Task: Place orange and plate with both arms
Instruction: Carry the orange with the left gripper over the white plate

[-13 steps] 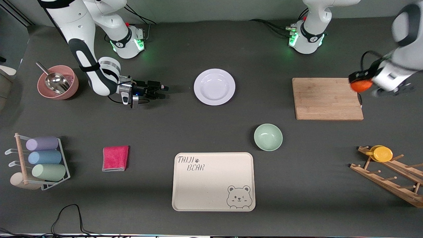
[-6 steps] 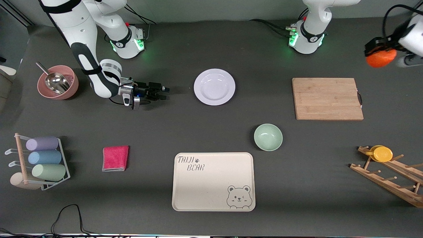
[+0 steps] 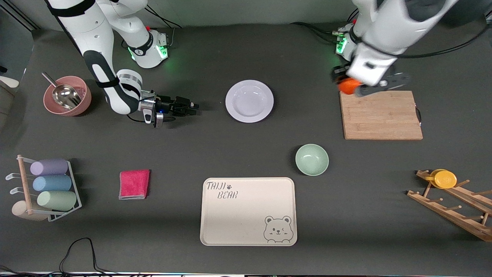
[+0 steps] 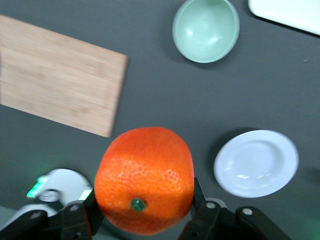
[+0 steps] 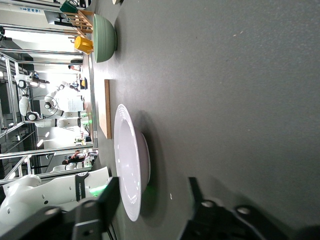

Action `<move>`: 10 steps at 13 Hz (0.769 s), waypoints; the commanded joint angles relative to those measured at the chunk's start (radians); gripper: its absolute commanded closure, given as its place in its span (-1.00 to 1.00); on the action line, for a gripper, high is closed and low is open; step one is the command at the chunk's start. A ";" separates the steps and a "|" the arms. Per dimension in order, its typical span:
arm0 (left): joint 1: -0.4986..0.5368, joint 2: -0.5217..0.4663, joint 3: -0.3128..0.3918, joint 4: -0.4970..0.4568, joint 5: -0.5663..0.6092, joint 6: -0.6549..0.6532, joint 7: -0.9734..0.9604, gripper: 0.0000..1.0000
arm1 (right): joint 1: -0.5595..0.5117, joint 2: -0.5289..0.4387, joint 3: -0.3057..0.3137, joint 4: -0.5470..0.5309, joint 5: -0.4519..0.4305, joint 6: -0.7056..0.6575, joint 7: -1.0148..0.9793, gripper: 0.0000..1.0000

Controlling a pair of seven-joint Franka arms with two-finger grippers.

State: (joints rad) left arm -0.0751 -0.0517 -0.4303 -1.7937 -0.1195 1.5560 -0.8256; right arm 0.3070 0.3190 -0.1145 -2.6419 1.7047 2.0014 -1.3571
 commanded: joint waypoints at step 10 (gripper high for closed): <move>-0.409 0.380 -0.085 -0.151 0.061 0.597 -0.604 1.00 | 0.011 0.054 -0.005 0.014 0.029 -0.058 -0.086 0.32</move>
State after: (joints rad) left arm -0.4308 0.3333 -0.5277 -1.8940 -0.0709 2.0818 -1.3807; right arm 0.3073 0.3455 -0.1141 -2.6412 1.7051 1.9599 -1.4011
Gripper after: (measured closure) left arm 0.317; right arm 0.661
